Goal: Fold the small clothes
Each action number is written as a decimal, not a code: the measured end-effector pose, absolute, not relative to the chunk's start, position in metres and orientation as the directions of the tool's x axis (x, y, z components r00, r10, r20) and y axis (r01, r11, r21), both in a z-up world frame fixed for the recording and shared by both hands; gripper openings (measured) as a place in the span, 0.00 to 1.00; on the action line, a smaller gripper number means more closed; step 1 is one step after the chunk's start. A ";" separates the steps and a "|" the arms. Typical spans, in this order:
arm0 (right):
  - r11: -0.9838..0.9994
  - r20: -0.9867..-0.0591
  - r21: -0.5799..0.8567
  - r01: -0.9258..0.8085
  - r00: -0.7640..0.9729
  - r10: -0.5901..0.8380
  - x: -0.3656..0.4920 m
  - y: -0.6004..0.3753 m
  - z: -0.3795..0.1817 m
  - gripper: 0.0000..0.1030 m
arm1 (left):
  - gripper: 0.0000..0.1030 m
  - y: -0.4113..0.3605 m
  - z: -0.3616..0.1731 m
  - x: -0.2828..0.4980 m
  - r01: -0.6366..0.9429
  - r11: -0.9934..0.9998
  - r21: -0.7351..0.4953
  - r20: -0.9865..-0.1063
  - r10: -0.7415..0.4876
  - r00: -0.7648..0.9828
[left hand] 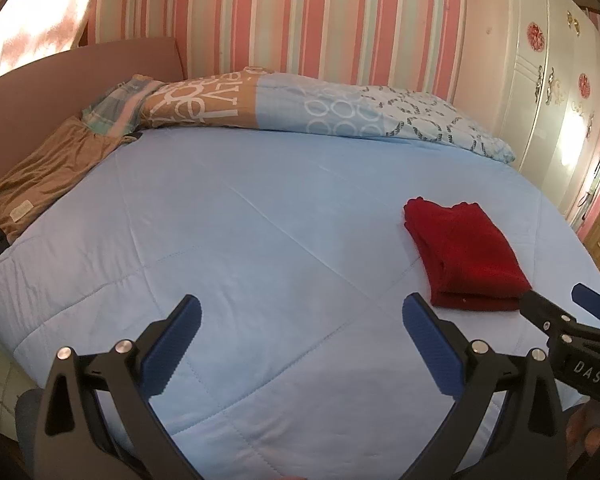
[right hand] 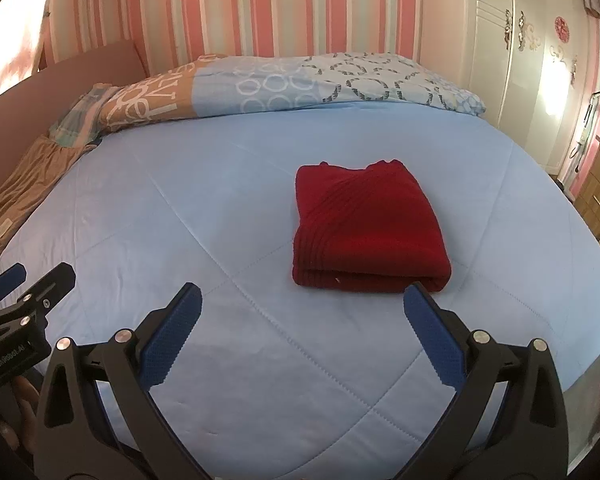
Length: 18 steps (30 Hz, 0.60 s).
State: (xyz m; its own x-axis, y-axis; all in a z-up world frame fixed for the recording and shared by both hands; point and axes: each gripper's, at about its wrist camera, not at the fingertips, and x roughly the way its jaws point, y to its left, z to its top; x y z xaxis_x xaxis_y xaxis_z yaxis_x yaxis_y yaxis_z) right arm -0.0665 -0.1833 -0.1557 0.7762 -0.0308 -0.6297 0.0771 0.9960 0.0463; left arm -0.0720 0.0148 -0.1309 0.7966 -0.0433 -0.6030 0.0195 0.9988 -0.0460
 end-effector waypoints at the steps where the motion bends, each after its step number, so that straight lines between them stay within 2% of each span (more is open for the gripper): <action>1: 0.996 -0.631 0.047 0.078 0.775 -0.031 -0.066 -0.183 -0.156 0.97 | 0.98 0.015 -0.131 -0.072 0.017 0.999 -0.045 -0.603 -0.041 0.797; 18: 0.996 -0.642 0.045 0.077 0.766 -0.030 -0.064 -0.182 -0.161 0.97 | 0.98 0.007 -0.128 -0.078 0.045 0.998 -0.036 -0.582 -0.057 0.811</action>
State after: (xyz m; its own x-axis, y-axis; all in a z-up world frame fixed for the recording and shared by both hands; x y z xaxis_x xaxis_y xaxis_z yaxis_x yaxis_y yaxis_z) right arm -0.0642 -0.1825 -0.1609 0.7665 -0.0302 -0.6416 0.0765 0.9961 0.0445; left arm -0.0781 0.0066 -0.1284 0.8110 -0.0575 -0.5822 0.0447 0.9983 -0.0363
